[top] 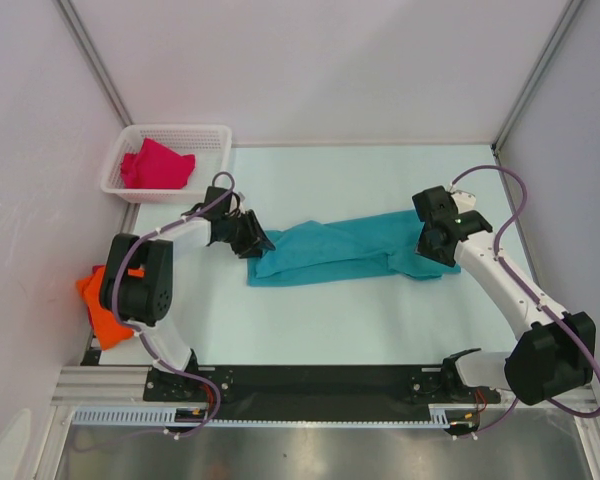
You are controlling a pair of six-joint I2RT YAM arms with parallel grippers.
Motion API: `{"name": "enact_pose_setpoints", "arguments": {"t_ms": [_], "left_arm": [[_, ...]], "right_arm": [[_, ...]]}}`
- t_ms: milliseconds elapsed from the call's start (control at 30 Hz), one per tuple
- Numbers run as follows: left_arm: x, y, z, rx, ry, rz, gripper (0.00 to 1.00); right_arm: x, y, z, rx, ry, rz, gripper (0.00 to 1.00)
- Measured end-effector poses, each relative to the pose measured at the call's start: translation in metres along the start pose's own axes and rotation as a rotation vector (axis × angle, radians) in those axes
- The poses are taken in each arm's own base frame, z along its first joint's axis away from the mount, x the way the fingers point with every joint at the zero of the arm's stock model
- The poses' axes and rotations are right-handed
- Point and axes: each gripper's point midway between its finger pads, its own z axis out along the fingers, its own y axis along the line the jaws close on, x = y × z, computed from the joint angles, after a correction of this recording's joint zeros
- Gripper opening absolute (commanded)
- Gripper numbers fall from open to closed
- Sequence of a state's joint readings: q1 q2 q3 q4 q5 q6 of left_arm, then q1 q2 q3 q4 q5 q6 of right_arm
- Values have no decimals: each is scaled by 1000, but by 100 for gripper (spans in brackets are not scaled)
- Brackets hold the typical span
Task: Fold and stack the t-shirts
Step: Fold the other side of the tshirt into a rectangle
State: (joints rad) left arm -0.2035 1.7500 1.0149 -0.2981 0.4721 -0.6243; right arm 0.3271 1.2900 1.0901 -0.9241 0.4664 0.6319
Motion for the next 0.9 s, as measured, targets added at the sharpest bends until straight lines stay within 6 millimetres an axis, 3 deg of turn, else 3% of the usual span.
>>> {"name": "enact_pose_setpoints", "arguments": {"t_ms": [100, 167, 433, 533, 633, 667, 733, 900], "left_arm": [[0, 0, -3, -7, -5, 9, 65], [0, 1, -5, -15, -9, 14, 67], [-4, 8, -13, -69, -42, 16, 62], [-6, 11, -13, -81, -53, 5, 53], [-7, 15, -13, -92, -59, -9, 25], [-6, 16, -13, -93, -59, -16, 11], [-5, 18, -12, -97, -59, -24, 0], [-6, 19, -12, -100, -65, -25, 0]], "right_arm": [[0, 0, 0, 0, 0, 0, 49], [0, 0, 0, -1, 0, 0, 48], [0, 0, 0, -1, 0, -4, 49], [0, 0, 0, -1, 0, -4, 48], [1, -1, 1, 2, 2, -7, 48], [2, -1, 1, 3, 4, -8, 49], [3, -1, 2, 4, 6, -11, 49], [3, -2, 2, 6, 7, -13, 49]]}}
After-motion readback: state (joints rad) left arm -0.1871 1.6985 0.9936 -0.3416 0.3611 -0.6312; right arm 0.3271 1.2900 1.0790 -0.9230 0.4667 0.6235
